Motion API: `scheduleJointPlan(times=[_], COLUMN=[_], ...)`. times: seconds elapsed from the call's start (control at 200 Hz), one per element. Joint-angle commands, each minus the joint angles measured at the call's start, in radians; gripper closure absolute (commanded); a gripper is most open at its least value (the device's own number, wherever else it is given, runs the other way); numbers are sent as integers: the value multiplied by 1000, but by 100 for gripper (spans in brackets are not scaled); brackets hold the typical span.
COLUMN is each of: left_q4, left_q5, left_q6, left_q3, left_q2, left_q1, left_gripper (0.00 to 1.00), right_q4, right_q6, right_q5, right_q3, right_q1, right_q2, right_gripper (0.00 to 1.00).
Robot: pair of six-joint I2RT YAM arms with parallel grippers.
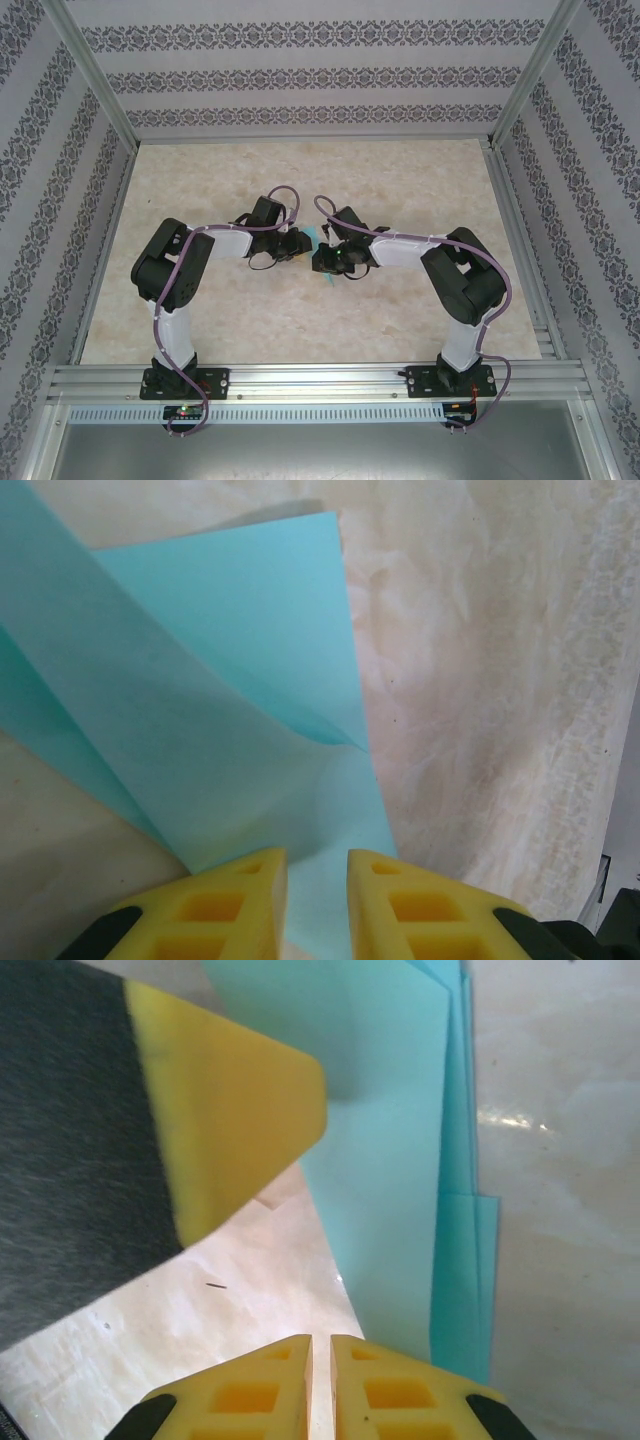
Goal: Fold a paper plane with a square sheet of paper (pick it up from the middle)
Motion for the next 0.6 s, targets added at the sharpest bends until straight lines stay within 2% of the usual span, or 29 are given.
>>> scheduleJointPlan(times=[0.0,0.594], left_q4=[-85,-130], left_q5=[-125,-166], left_q6=[43,43], left_q3=[-9,2], left_q2=[69,76], left_q1=[0,0], left_gripper=[76,76], right_q4=[-12,-5], right_q6=[-27,-62], right_q5=[-16,-51], right_q3=[-34,-156], right_q1=[-9,-36], right_q2=[15,-16], right_gripper=[86,87])
